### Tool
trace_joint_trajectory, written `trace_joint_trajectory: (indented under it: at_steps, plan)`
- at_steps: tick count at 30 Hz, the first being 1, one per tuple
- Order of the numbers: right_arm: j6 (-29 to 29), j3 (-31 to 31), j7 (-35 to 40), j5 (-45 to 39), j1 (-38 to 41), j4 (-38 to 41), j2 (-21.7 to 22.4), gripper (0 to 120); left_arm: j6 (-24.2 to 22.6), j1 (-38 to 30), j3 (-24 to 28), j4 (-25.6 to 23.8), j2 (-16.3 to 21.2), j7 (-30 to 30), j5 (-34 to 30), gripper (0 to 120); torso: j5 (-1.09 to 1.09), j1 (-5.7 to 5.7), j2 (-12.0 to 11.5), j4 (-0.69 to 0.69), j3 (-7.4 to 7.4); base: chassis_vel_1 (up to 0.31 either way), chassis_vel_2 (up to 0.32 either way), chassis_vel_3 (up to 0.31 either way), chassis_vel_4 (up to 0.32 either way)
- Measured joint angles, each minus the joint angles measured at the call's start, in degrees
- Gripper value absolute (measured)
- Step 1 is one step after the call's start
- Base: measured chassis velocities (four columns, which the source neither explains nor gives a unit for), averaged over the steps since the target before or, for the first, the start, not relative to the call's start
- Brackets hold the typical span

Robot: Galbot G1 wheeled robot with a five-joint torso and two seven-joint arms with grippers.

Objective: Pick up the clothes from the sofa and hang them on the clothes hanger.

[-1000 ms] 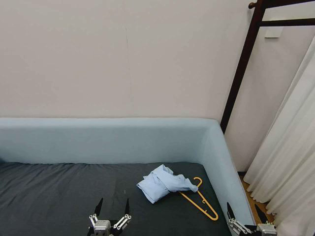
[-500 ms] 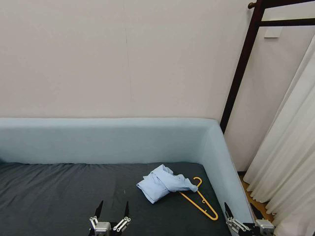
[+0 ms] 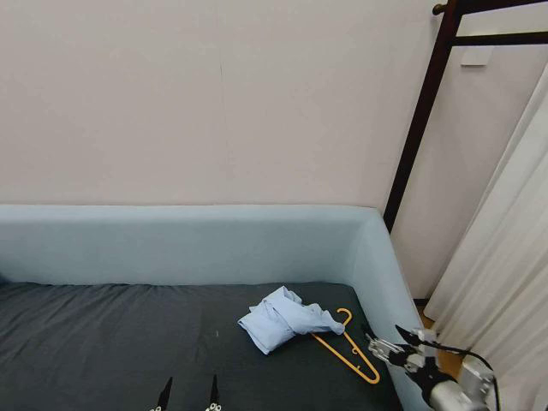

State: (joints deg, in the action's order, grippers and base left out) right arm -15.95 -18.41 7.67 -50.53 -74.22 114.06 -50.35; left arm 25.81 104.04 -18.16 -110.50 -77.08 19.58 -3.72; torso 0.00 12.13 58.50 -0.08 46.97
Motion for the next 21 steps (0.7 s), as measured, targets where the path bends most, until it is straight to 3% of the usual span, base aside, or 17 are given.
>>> trace_joint_trajectory:
  at_steps: [1, 2, 3, 6, 7, 11, 15, 21]
  plan:
    - [-0.1, 1.3, -0.1, -0.1, 1.7, -1.0, 0.3, 100, 0.0, 0.0, 0.0, 0.0, -0.1, 0.0, 0.1, 100, 0.01, 0.00, 0.0, 0.01, 0.00, 0.000, 0.000, 0.000, 0.000]
    - [-0.1, 6.8, -0.8, 0.0, 8.4, -5.1, 1.4, 100, 0.0, 0.1, -0.2, 0.0, -0.3, 0.0, 0.5, 100, 0.01, 0.00, 0.0, 0.05, 0.00, 0.000, 0.000, 0.000, 0.000]
    - [-0.1, 6.8, -0.8, 0.0, 8.4, -5.1, 1.4, 100, 0.0, 0.1, -0.2, 0.0, -0.3, 0.0, 0.5, 100, 0.01, 0.00, 0.0, 0.05, 0.00, 0.000, 0.000, 0.000, 0.000]
    - [0.4, 18.9, -2.7, 1.7, 19.9, -14.7, 2.0, 100, -0.1, 0.2, -0.4, 0.0, -1.0, 0.0, 1.3, 100, 0.02, 0.01, 0.0, 0.01, 0.01, 0.000, 0.000, 0.000, 0.000]
    - [0.4, 18.9, -2.7, 1.7, 19.9, -14.7, 2.0, 100, -0.1, 0.2, -0.4, 0.0, -1.0, 0.0, 1.3, 100, 0.02, 0.01, 0.0, 0.01, 0.01, 0.000, 0.000, 0.000, 0.000]
    - [1.3, 30.2, -4.9, 4.9, 31.6, -25.5, -1.3, 100, -0.1, 0.7, -0.5, 0.3, -2.1, 0.0, 1.7, 100, -0.03, 0.01, 0.0, 0.03, 0.00, 0.000, 0.000, 0.000, 0.000]
    - [2.2, 35.2, -6.2, 7.2, 36.7, -33.5, -5.8, 100, 0.2, 0.8, -0.6, 0.6, -2.8, -0.1, 2.0, 100, -0.02, 0.01, 0.0, 0.01, 0.00, 0.000, 0.000, 0.000, 0.000]
    - [2.4, 37.1, -6.7, 8.9, 38.2, -39.7, -9.7, 100, 0.3, 0.6, -0.7, 0.8, -3.2, -0.1, 2.1, 100, -0.02, 0.01, 0.0, 0.01, 0.00, 0.000, 0.000, 0.000, 0.000]
